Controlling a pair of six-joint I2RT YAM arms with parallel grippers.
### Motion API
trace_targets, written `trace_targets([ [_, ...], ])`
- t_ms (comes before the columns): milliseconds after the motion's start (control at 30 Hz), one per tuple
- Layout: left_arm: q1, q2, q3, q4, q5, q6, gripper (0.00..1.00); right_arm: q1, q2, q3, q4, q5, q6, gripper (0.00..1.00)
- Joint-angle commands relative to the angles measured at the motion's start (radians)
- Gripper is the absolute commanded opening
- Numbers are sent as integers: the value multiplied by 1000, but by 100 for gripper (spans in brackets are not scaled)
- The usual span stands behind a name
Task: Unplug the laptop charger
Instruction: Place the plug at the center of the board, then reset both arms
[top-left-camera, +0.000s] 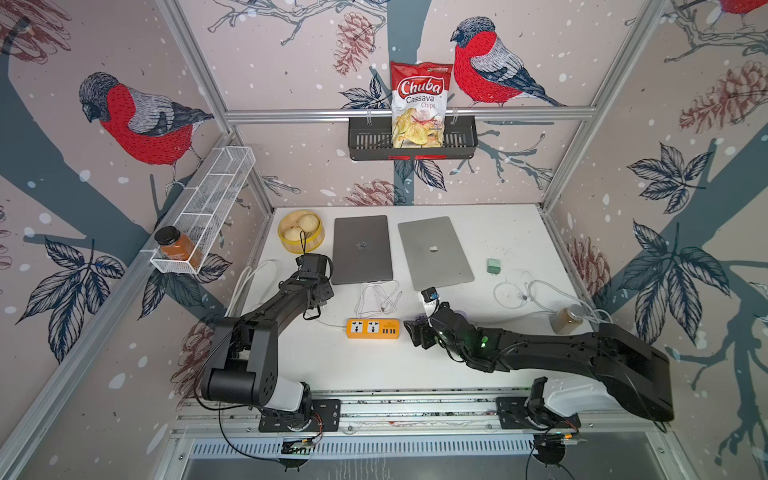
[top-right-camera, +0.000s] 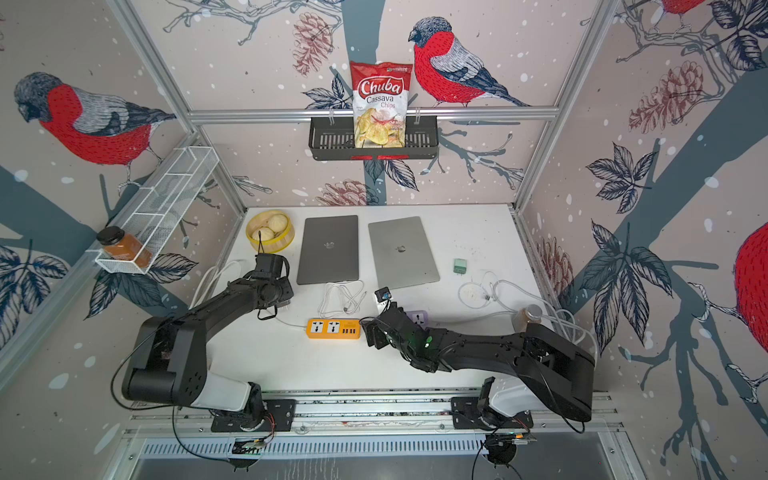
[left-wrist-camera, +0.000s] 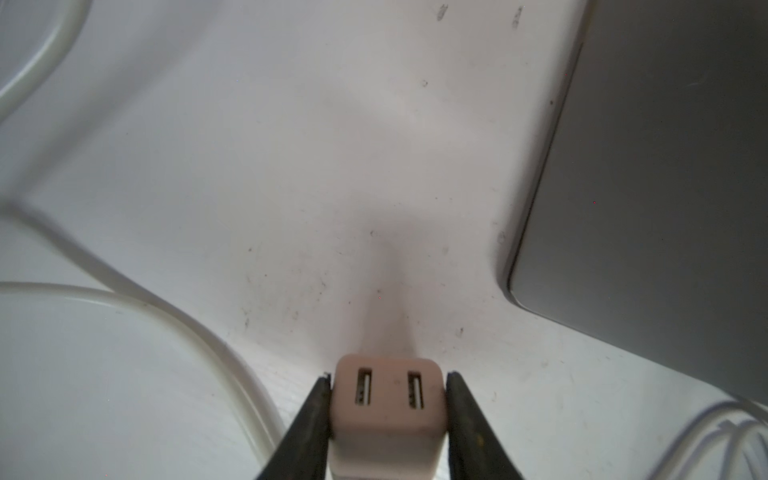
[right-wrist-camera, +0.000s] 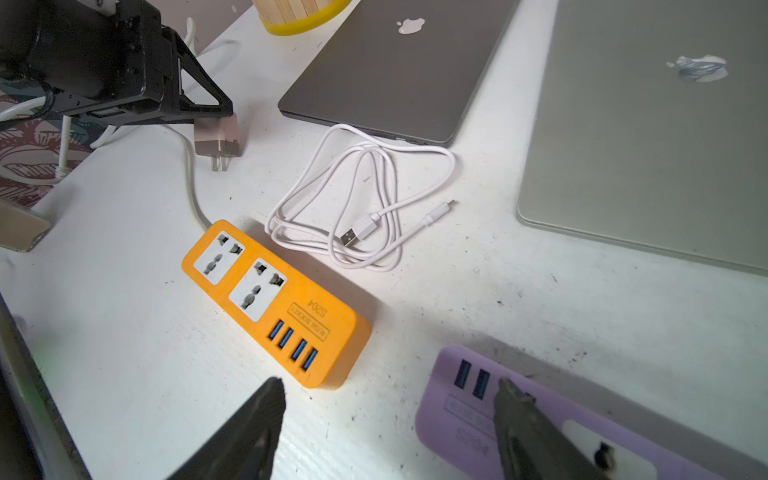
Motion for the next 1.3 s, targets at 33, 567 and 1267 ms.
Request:
trace_targets([
  [33, 25, 47, 31, 11, -24, 47, 35, -18, -20, -17, 17, -2, 5, 80],
  [567, 62, -127, -12, 133, -6, 66, 97, -70, -156, -39, -71, -14, -13, 88],
  [1267, -61, -567, -723, 1207, -62, 479, 96, -796, -653, -150, -248, -85, -157, 100],
])
